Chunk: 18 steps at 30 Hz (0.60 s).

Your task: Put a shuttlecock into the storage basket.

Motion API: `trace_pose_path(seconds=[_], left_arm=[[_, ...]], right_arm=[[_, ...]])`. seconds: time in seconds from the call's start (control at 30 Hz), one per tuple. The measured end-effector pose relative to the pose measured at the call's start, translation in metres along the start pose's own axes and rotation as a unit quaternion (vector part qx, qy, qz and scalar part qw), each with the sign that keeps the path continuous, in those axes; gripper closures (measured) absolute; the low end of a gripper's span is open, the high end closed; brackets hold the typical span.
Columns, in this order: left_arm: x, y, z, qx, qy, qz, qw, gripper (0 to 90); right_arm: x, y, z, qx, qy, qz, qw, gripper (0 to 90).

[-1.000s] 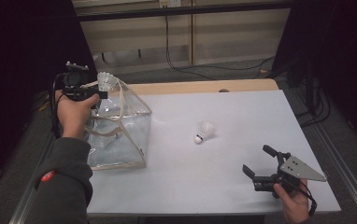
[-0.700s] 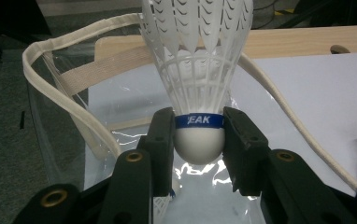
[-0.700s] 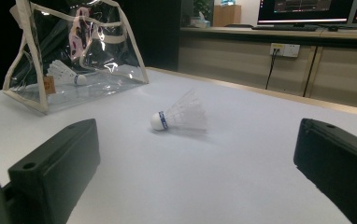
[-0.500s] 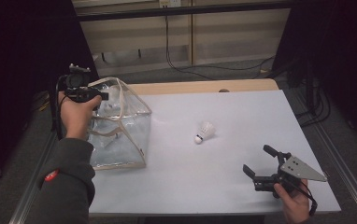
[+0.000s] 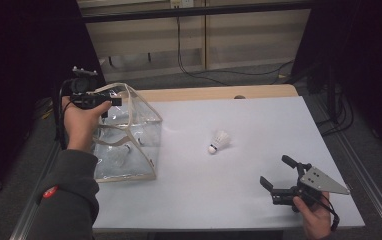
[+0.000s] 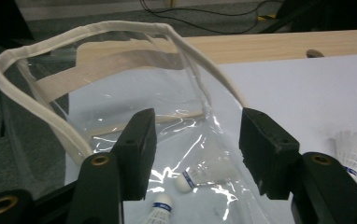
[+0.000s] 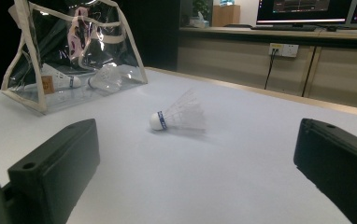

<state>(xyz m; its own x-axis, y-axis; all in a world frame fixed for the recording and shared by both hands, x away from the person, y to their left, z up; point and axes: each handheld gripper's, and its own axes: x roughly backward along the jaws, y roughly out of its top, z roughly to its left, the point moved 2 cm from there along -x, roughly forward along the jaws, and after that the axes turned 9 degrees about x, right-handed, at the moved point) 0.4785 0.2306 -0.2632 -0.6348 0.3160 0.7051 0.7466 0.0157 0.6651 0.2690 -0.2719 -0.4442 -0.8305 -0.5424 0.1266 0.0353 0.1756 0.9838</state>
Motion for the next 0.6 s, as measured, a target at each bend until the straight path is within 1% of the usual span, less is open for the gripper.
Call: trace_pose_path(seconds=[0.03,0.17,0.33,0.43,0.47,0.6], left_arm=[[0.0,0.0,-0.002,0.004,-0.004,-0.003,1.0,45.5],[0.003,0.0,-0.007,-0.006,-0.017,0.006,0.9998,43.6],[0.005,0.001,-0.015,-0.014,-0.032,0.008,0.9994,41.9],[0.007,0.002,-0.02,-0.022,-0.04,0.008,0.9989,41.0],[0.008,0.002,-0.022,-0.021,-0.042,0.007,0.9989,40.1],[0.01,0.003,-0.029,-0.031,-0.055,0.013,0.9979,37.6]], right_arm=[[0.0,0.0,0.0,0.0,0.0,0.0,1.0,0.4],[0.0,0.0,0.0,0.0,0.0,-0.001,1.0,0.4],[0.0,0.0,0.0,0.001,0.0,-0.001,1.0,0.4],[0.0,0.0,0.0,0.0,0.0,-0.001,1.0,0.4],[0.0,0.0,0.0,-0.001,0.0,-0.001,1.0,0.4],[0.0,0.0,0.0,0.0,0.0,-0.001,1.0,0.4]])
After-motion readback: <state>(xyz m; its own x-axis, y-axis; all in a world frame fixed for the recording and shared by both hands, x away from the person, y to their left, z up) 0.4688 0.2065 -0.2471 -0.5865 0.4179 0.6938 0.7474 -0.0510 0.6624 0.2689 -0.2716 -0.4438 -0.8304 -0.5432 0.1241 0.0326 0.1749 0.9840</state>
